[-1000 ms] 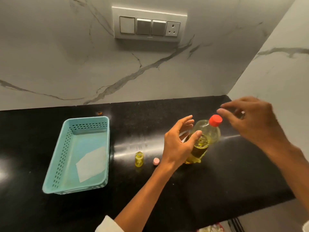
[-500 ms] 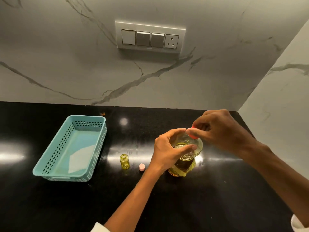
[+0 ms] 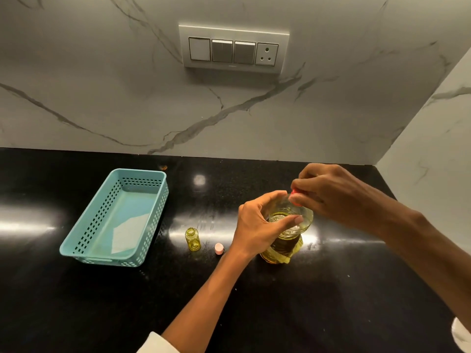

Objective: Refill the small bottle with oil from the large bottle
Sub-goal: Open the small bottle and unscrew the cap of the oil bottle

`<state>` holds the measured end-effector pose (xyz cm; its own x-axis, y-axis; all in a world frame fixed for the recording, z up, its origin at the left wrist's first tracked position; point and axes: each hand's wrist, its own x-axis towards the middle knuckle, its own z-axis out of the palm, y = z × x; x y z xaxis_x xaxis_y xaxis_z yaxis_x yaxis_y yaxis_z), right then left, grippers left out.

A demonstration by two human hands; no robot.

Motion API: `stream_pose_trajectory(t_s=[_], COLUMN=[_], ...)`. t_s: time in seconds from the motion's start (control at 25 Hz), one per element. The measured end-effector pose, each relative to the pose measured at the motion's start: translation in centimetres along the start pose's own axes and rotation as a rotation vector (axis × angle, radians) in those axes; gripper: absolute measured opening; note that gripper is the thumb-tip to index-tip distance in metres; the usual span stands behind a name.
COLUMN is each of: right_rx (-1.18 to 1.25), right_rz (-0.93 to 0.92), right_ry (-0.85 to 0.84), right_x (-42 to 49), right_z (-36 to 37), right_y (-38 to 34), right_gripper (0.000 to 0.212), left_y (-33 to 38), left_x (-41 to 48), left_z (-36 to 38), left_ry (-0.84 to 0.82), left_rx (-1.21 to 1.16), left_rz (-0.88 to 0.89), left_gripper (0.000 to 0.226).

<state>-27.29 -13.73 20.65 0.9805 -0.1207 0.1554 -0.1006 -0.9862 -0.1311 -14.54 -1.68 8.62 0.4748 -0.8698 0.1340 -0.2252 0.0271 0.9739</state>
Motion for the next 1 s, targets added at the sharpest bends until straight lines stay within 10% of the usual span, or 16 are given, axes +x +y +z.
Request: stream_pose_trajectory(t_s=[0.28,0.6,0.84,1.0], right_rx=[0.240,-0.092,0.317,-0.001], right_rz=[0.040,-0.018,0.166,0.147], right_ry=[-0.031,-0.073,0.048,0.010], right_x=[0.4,0.6,-0.1,0.0], right_z=[-2.4,-1.0,-1.9,-1.3], right_y=[0.0,-1.2,-1.5,-0.9], right_gripper=[0.029,0.021,0.043,0.032], left_y=[0.0,0.1,0.0,0.0], left_x=[0.3,0.1,0.1,0.2], left_z=[-0.3,-0.3,-0.4,-0.4], left_ry=[-0.042,-0.042,-0.040,-0.039], left_rx=[-0.009,0.021,-0.002,-0.001], left_rz=[0.032,0.042,0.065,0.079], left_gripper=[0.062,0.057,0.061,0.060])
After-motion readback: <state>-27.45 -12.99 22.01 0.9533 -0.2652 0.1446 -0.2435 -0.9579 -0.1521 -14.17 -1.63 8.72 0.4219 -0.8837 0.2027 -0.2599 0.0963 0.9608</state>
